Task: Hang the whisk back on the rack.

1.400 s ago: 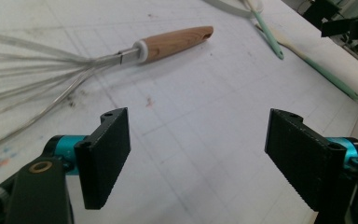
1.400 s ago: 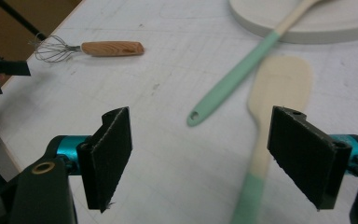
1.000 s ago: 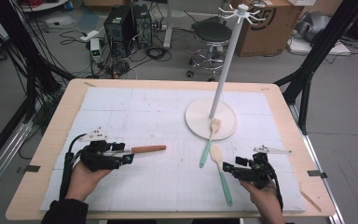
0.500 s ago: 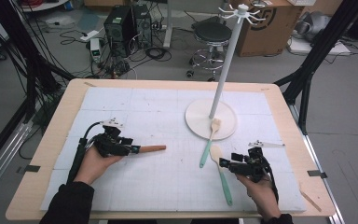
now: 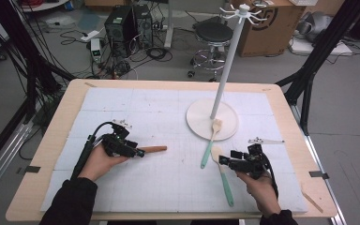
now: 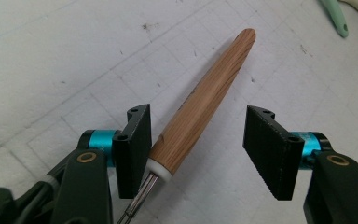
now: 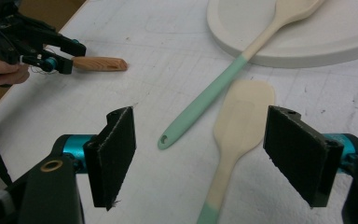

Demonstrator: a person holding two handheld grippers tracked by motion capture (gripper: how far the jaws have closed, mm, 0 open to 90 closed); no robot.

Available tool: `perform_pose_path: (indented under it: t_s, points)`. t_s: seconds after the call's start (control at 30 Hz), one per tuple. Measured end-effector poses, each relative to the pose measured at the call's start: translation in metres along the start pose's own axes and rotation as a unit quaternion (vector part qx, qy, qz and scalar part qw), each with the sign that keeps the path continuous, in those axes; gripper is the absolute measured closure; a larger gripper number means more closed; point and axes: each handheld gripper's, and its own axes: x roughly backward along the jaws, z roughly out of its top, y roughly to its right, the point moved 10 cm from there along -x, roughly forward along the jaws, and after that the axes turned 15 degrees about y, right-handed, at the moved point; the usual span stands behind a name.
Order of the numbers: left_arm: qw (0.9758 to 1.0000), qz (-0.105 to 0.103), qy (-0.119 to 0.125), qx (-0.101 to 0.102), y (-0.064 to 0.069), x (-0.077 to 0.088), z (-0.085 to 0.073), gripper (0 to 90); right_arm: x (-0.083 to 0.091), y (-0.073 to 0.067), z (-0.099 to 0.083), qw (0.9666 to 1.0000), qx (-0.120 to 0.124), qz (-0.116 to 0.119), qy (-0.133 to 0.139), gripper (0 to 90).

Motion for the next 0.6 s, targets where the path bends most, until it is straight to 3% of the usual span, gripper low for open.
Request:
perform_pose_path:
  t_s: [0.13, 0.3, 0.4, 0.5, 0.57, 0.6]
  points:
    - [0.999, 0.019, -0.032, -0.027, -0.001, -0.003, -0.011, 44.8, 0.002, -0.004, 0.001, 1.0, 0.001, 0.007, 0.0, 24.5]
    - [0.998, 0.034, -0.038, -0.037, 0.002, -0.003, -0.012, 47.0, 0.002, -0.004, 0.002, 1.0, 0.003, 0.007, 0.003, 24.5]
    - [0.9972, 0.041, -0.044, -0.045, 0.003, -0.002, -0.013, 53.0, 0.002, -0.004, 0.001, 1.0, 0.003, 0.006, 0.002, 24.5]
    - [0.9951, 0.052, -0.051, -0.066, 0.005, -0.002, -0.015, 57.1, 0.003, -0.004, 0.001, 1.0, 0.001, 0.004, 0.004, 24.5]
    - [0.9916, 0.068, -0.059, -0.093, 0.006, -0.003, -0.015, 59.1, 0.003, -0.003, 0.002, 1.0, -0.001, 0.005, 0.005, 24.6]
    - [0.9916, 0.068, -0.059, -0.093, 0.006, -0.003, -0.015, 59.4, 0.003, -0.003, 0.002, 1.0, -0.001, 0.005, 0.005, 24.6]
